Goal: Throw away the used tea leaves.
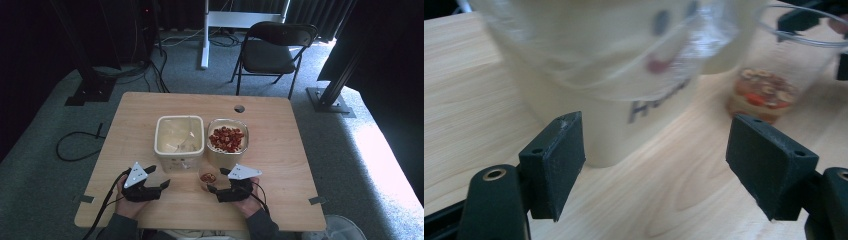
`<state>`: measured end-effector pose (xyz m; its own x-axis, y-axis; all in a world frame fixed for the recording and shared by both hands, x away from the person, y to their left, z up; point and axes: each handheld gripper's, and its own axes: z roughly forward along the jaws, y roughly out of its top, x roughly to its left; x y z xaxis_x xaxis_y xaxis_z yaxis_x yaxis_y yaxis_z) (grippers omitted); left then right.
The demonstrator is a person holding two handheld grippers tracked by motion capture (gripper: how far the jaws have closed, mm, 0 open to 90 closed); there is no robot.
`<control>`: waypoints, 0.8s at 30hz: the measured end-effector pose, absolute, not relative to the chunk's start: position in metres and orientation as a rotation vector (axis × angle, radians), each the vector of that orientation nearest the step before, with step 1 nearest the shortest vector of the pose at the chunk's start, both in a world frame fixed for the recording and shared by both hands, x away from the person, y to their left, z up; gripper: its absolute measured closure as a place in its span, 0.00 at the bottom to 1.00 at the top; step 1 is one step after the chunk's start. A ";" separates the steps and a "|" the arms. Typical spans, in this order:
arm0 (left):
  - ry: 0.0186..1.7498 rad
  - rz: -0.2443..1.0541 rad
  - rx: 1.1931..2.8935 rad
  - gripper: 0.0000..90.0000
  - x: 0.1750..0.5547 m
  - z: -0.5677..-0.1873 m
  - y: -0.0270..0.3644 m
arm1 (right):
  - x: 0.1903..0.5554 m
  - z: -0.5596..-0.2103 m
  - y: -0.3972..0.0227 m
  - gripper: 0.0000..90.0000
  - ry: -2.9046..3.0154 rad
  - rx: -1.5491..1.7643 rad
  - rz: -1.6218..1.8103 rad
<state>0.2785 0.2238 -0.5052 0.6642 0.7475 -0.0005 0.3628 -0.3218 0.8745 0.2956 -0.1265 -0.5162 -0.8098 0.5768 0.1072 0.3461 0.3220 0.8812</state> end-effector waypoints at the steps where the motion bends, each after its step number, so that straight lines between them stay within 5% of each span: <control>1: 0.880 0.513 1.924 0.27 0.279 -0.506 0.226 | 0.297 -0.517 -0.124 0.21 2.355 0.833 1.490; 8: 0.926 0.517 1.903 0.28 0.284 -0.509 0.236 | 0.305 -0.522 -0.107 0.23 2.347 0.791 1.484; 14: 0.957 0.521 1.897 0.29 0.290 -0.513 0.243 | 0.309 -0.525 -0.103 0.35 2.315 0.758 1.513; 24: 1.020 0.541 1.872 0.29 0.298 -0.515 0.260 | 0.297 -0.506 -0.123 0.37 2.246 0.779 1.481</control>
<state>0.2984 0.2596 -0.5152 0.5625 0.8257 -0.0429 0.4279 -0.2463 0.8696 0.2975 -0.1229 -0.5059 -0.7923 0.6099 0.0173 0.2564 0.3069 0.9166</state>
